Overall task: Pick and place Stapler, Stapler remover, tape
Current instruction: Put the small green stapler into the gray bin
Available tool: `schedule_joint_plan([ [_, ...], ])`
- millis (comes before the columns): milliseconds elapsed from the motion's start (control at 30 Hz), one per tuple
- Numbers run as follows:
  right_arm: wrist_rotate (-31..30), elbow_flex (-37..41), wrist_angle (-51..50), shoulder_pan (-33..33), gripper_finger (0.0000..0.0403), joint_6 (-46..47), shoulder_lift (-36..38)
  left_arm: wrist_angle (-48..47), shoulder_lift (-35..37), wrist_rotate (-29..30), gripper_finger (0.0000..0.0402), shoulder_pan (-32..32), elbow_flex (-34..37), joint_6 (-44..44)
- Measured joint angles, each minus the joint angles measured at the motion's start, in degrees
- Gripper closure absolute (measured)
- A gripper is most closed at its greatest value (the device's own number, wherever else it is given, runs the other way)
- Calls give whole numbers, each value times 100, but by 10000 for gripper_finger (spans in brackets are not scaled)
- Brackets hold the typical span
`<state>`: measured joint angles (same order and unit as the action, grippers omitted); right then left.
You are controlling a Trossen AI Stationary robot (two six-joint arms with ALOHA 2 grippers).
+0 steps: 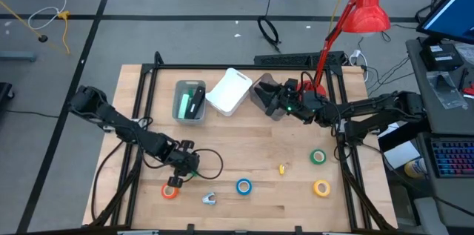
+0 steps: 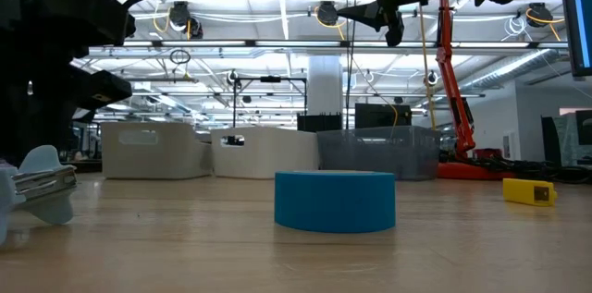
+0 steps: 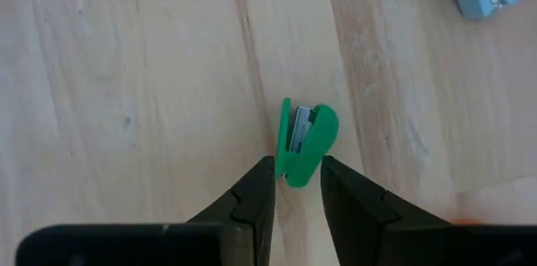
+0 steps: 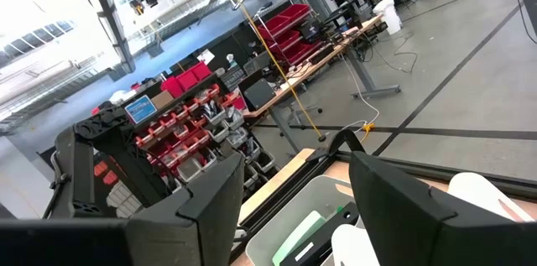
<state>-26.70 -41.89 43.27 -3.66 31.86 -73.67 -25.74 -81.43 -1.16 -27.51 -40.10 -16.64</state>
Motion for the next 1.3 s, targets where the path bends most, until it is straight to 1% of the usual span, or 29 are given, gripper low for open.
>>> schedule_joint_plan([
  [100, 2, 0, -2, 0, 193, 0, 0, -2, 0, 213, 282, 0, 0, 0],
  [200, 2, 0, -2, 0, 193, 0, 0, -18, 0, 411, 250, 2, 0, -2],
  [300, 2, 0, -2, 0, 193, 0, 0, -11, 0, 409, 214, 4, 0, 0],
  [400, 2, 0, -3, 0, 193, 0, 0, 96, 0, 237, 183, -6, 0, -1],
  [533, 2, 0, -4, 0, 193, 0, 0, 199, 0, 289, 163, -129, 3, 398],
  [700, 2, 0, -4, 0, 193, 0, 0, 386, 0, 293, 164, -188, 156, 564],
  [933, 2, 0, -5, 0, 193, 0, 0, 956, -8, 333, 183, -188, 399, 631],
  [1067, 0, 0, -9, 0, 193, -15, 0, 1096, -283, 274, 198, -204, 402, 850],
  [1167, 0, 0, -26, 0, 193, -4, 0, 1282, -632, 159, 209, -219, 380, 953],
  [1300, 0, 2, -28, 0, 193, 0, 0, 1304, -797, 197, 222, -190, 372, 699],
])
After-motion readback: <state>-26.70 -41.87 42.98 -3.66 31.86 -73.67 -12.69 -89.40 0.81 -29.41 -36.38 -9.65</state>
